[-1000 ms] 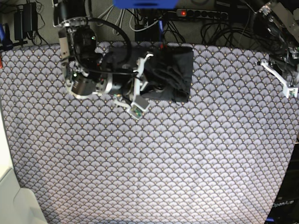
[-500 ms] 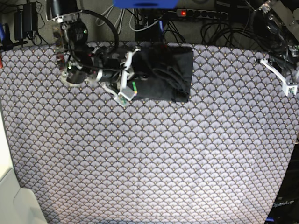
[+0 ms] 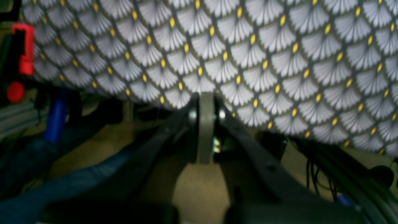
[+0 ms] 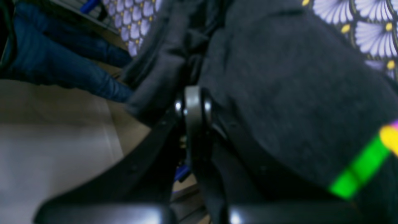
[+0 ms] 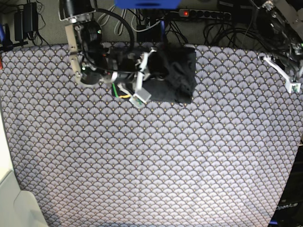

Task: Fold the T-shirt properly
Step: 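Press and tuck the folded end into a compact bundle with the right gripper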

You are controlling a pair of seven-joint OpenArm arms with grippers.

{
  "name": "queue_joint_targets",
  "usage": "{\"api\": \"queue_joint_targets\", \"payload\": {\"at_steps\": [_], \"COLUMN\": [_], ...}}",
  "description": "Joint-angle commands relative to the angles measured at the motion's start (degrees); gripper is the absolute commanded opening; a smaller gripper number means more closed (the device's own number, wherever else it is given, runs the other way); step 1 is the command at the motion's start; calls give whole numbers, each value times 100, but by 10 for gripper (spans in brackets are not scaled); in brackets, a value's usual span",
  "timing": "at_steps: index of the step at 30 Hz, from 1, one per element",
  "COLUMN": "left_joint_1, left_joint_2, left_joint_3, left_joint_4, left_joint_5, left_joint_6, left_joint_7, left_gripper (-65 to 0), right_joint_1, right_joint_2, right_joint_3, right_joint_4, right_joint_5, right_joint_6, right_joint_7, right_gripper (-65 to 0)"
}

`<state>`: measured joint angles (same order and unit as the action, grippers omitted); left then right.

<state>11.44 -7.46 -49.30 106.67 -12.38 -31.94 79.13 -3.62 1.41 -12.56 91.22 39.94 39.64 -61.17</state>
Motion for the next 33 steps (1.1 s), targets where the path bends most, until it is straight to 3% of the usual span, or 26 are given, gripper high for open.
{"api": "queue_joint_targets", "payload": {"at_steps": [1, 9, 20, 23, 29, 33], "left_joint_1": [-41, 109, 73, 65, 109, 109], "left_joint_2": [-146, -260, -225, -207, -216, -216], "left_joint_3": [-24, -24, 20, 38, 73, 73], "left_joint_4": [194, 265, 265, 265, 265, 265], "left_joint_5": [-23, -32, -32, -32, -32, -32], "left_joint_6": [-19, -19, -19, -19, -28, -28], "left_joint_7": [-102, -129, -102, -102, -102, -102], "left_gripper": [-645, -645, -645, -645, -645, -645], "right_joint_1": [129, 278, 507, 568, 665, 920], "right_joint_2": [-49, 118, 663, 690, 619, 461], "right_joint_3": [-147, -1087, -1122, -1105, -1096, -1096], "right_joint_4": [87, 87, 87, 87, 78, -115], "right_joint_5": [177, 168, 168, 168, 168, 168], "right_joint_6": [36, 36, 36, 36, 36, 36], "right_joint_7": [134, 187, 161, 187, 196, 196], "right_gripper": [-644, -644, -641, -598, -450, -450]}}
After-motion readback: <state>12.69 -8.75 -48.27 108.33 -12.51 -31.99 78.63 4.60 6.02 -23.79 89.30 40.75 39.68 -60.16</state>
